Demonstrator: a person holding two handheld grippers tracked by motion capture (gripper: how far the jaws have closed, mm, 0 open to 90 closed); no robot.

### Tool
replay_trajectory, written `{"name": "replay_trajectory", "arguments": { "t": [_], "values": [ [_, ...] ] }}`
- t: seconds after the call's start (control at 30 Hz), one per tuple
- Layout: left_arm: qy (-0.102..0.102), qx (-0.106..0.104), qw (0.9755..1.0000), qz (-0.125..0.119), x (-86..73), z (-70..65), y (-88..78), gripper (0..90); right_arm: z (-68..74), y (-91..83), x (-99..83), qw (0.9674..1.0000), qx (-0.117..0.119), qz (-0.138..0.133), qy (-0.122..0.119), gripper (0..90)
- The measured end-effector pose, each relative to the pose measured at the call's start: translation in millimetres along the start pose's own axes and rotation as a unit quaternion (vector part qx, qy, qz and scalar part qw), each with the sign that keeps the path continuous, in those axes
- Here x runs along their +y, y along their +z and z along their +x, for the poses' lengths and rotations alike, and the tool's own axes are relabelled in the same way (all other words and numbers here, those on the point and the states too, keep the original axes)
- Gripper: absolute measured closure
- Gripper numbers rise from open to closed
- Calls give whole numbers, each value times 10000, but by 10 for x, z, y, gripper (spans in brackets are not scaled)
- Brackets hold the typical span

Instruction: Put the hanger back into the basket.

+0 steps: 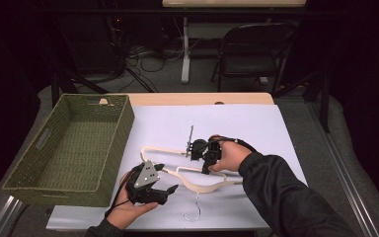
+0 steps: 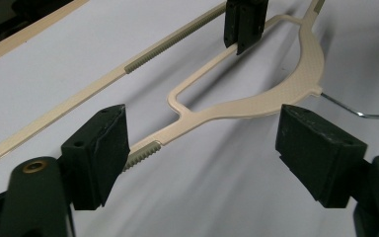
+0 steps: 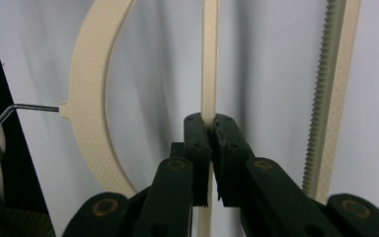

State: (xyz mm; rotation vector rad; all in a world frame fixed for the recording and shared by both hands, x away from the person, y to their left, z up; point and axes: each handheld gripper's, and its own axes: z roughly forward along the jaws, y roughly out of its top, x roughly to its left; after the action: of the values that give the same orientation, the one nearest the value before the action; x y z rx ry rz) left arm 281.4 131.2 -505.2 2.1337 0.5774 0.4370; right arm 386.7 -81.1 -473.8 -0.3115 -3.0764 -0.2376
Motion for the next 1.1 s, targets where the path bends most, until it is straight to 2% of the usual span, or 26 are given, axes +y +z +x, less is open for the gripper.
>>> {"name": "replay_trajectory", "arguments": {
  "t": [0.17, 0.23, 0.27, 0.6, 1.1],
  "values": [
    [150, 8, 9998, 104, -22, -25, 74, 160, 0, 1, 10, 10000, 37, -3, 4, 855],
    [194, 4, 9997, 142, -34, -30, 99, 154, 0, -6, 21, 10000, 60, 70, -17, 855],
    [211, 16, 9996, 160, -39, -34, 110, 153, 2, 5, 22, 10000, 73, 7, -28, 856],
    [441, 23, 9985, 324, -58, -58, 196, 135, 20, 41, 76, 9999, 151, 29, -55, 856],
    [561, -29, 9975, 418, -98, -75, 284, 153, 44, 103, 141, 9997, 213, 112, -91, 856]
  ]
}}
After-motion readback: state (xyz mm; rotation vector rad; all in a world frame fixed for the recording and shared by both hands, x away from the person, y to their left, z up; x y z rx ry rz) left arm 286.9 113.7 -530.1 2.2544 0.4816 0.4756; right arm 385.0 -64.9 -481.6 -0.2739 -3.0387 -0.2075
